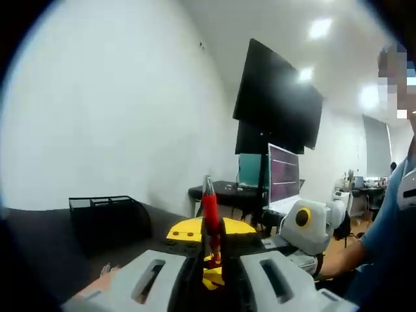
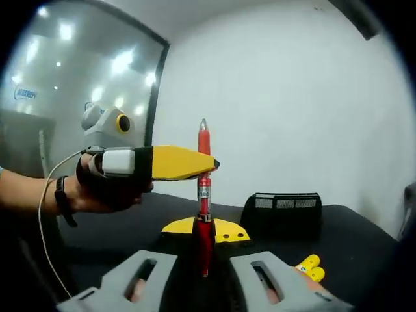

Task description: Pick up pens and glue sticks and place them into the holder.

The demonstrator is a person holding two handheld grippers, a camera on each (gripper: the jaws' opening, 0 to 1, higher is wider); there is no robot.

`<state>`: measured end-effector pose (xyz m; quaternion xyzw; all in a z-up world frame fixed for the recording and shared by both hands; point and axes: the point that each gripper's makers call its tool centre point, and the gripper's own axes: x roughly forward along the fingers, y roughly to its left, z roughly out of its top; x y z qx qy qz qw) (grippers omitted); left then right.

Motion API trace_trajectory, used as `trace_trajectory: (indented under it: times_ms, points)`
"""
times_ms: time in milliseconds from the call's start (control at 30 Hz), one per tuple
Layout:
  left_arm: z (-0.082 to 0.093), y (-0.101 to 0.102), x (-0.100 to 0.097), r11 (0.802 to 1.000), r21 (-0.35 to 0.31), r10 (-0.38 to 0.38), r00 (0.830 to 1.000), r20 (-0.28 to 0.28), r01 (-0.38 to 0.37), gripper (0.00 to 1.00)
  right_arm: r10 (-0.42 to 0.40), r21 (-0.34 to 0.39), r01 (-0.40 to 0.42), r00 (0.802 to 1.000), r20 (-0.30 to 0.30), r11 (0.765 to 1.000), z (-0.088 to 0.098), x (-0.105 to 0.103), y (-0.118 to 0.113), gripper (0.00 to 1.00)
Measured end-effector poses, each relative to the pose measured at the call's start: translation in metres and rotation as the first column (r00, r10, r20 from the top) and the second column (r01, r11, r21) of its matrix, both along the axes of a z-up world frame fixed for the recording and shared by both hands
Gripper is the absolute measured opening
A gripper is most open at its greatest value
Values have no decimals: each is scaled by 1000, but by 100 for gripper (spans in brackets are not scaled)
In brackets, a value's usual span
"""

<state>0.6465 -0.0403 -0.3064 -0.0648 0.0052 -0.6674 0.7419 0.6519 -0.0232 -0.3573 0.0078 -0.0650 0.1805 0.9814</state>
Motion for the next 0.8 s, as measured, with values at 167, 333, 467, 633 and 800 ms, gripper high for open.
trace_trajectory:
  times_ms: [167, 333, 467, 633, 800]
  points:
    - [-7, 4, 6, 998, 49, 27, 999, 46, -29, 6, 31, -28, -31, 1000, 5, 999, -3, -12, 0, 18]
    - [-16, 10, 11, 995, 85, 54, 996, 78, -61, 6, 48, -11, -48, 999, 19, 999, 8, -23, -12, 17]
    - [-24, 11, 9, 989, 126, 55, 990, 131, -72, 6, 103, 64, -105, 994, 34, 992, 33, -29, -13, 19]
    - [-32, 10, 2, 981, 178, 42, 980, 193, -77, 6, 146, 106, -150, 988, 45, 983, 58, -33, -12, 20]
    - [-34, 8, -7, 979, 192, 28, 974, 225, -73, 6, 186, 113, -186, 983, 6, 976, 64, -27, -8, 20]
